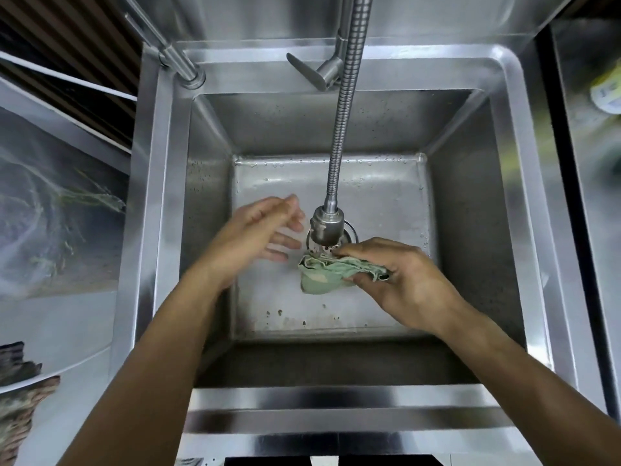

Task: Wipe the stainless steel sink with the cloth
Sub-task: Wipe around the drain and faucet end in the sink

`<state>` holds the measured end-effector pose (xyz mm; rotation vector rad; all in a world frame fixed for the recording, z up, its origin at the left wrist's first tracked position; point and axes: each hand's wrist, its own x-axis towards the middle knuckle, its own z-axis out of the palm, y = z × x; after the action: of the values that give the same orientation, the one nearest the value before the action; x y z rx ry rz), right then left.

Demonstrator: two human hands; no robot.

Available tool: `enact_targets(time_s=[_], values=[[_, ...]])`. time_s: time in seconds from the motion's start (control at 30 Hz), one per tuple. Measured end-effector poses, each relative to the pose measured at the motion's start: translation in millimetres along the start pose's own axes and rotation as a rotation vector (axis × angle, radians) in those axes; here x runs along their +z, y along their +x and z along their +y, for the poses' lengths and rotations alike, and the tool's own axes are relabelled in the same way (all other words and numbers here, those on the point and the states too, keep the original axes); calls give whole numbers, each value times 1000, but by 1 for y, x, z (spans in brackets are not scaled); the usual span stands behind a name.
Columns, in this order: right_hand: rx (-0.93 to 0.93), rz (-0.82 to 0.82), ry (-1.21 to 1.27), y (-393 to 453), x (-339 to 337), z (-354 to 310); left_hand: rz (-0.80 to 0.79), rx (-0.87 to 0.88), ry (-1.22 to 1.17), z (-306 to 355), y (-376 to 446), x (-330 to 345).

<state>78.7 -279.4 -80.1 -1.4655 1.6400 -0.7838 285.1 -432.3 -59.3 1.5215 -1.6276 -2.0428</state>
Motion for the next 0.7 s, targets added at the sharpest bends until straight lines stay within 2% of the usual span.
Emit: enact_targets(time_s=[0.07, 0.13, 0.27, 0.5, 0.7], values=[[-28, -12, -19, 6, -3, -2, 218, 29, -90, 13, 24, -2], [-48, -11, -45, 13, -3, -2, 297, 50, -172, 28, 49, 5], [-43, 8, -14, 23, -3, -3, 287, 109, -226, 57, 89, 19], [-55, 93, 64, 25, -2, -2, 332, 213, -324, 84, 105, 20], [-18, 107, 87, 27, 1, 0, 395, 158, -518, 88, 124, 29]])
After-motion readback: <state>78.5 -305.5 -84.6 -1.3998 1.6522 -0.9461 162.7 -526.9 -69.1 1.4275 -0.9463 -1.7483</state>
